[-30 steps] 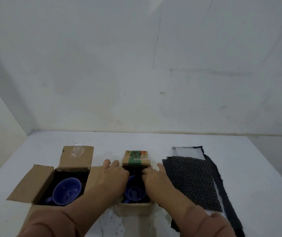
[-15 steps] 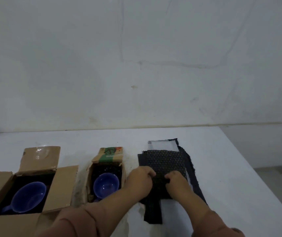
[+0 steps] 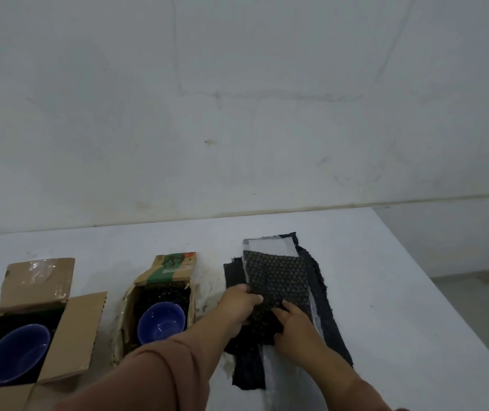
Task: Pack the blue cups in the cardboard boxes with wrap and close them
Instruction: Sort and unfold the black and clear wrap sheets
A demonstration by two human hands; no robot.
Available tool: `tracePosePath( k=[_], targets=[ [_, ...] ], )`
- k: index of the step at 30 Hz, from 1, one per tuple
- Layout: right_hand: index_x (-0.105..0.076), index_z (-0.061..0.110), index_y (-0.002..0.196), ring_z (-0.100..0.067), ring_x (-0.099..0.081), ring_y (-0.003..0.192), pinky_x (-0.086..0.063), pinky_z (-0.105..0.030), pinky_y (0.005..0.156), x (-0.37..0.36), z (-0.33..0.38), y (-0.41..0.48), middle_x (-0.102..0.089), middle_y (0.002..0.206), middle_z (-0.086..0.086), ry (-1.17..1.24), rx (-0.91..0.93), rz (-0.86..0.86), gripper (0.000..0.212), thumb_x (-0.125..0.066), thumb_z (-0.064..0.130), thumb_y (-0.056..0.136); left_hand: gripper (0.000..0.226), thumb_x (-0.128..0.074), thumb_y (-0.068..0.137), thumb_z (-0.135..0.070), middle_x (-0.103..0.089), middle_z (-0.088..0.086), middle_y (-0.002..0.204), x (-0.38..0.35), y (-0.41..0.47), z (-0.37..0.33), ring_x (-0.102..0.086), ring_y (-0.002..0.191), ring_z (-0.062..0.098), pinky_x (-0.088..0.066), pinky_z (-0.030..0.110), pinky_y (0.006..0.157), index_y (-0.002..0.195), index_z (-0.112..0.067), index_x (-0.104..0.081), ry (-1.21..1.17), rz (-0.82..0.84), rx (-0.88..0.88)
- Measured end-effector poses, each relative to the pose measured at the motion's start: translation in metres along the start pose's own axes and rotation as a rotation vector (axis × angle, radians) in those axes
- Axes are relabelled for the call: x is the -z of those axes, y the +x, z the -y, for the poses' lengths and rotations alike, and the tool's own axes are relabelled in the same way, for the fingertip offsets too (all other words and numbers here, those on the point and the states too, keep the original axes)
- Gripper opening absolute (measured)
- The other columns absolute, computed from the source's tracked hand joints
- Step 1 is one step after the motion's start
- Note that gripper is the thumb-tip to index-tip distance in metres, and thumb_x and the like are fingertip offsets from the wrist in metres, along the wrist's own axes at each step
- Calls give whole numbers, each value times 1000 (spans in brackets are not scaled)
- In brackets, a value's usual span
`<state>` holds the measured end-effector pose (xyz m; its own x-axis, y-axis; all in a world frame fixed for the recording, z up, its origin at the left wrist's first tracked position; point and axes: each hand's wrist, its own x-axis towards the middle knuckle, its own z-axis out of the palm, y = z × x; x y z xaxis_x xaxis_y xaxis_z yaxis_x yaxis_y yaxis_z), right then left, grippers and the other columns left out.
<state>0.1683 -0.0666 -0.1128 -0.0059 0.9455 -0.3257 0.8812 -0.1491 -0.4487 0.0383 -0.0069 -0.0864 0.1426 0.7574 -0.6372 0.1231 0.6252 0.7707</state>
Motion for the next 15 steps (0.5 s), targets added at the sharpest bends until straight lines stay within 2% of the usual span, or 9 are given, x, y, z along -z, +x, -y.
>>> tracePosePath(
  k=[3,5,6,8,9,10,12,14,15],
  targets=[
    [-55,15,127,-15,-47,116,-33,-17,93,15,-1,1,-49,136,-8,247,-72,-228,40,-52,10,88,14,-56,88,-9,-70,9,97,1,-8,-11,-65,88,24,-51,28,61,99,-13,-65,-55,30,-74],
    [-59,18,115,-10,-51,96,-39,-21,80,29,-2,2,-57,122,-6,531,-181,-391,29,-57,13,87,14,-57,85,-9,-71,12,96,9,-16,-22,-67,90,29,-54,34,68,96,-13,-66,-100,63,-106],
    [-56,19,110,-10,-53,93,-42,-24,74,35,-1,3,-58,118,-6,755,-244,-375,24,-58,14,87,16,-58,83,-9,-71,14,98,16,-21,-29,-67,92,32,-55,40,76,97,-11,-66,-121,81,-109],
    [-51,14,106,-19,-58,96,-47,-30,71,45,7,4,-58,115,-11,1234,-299,-175,19,-57,10,89,20,-58,81,-7,-69,20,101,31,-31,-39,-66,94,37,-53,49,87,100,-7,-65,-136,116,-116],
    [-50,12,105,-24,-58,98,-49,-34,72,49,14,5,-58,115,-14,1402,-284,-97,19,-55,4,89,20,-58,81,-6,-68,21,102,40,-37,-44,-66,94,37,-53,50,88,101,-6,-63,-109,104,-144],
    [-50,10,102,-26,-58,98,-50,-36,73,51,22,6,-58,114,-16,1474,-236,-65,19,-52,-2,88,21,-59,81,-4,-67,22,104,51,-42,-48,-66,93,37,-53,49,87,103,-5,-61,-77,70,-173],
    [-53,15,97,-24,-57,96,-49,-31,72,57,33,5,-57,113,-14,1442,-111,-115,28,-51,-10,85,29,-62,81,0,-62,21,108,63,-48,-51,-64,92,33,-55,44,79,107,-8,-53,-83,-22,-230],
    [-58,28,106,-13,-59,98,-51,-22,71,58,65,5,-58,114,-1,1275,23,-130,44,-54,-9,84,49,-64,81,4,-61,14,103,97,-63,-48,-63,86,26,-54,33,68,116,-24,-44,-133,-134,-342],
    [-59,33,112,-4,-58,98,-50,-16,72,63,67,4,-58,114,8,1168,82,-155,49,-56,-7,85,60,-63,83,3,-59,8,96,101,-67,-50,-62,79,21,-52,26,61,122,-36,-39,-77,-141,-396]
  ],
)
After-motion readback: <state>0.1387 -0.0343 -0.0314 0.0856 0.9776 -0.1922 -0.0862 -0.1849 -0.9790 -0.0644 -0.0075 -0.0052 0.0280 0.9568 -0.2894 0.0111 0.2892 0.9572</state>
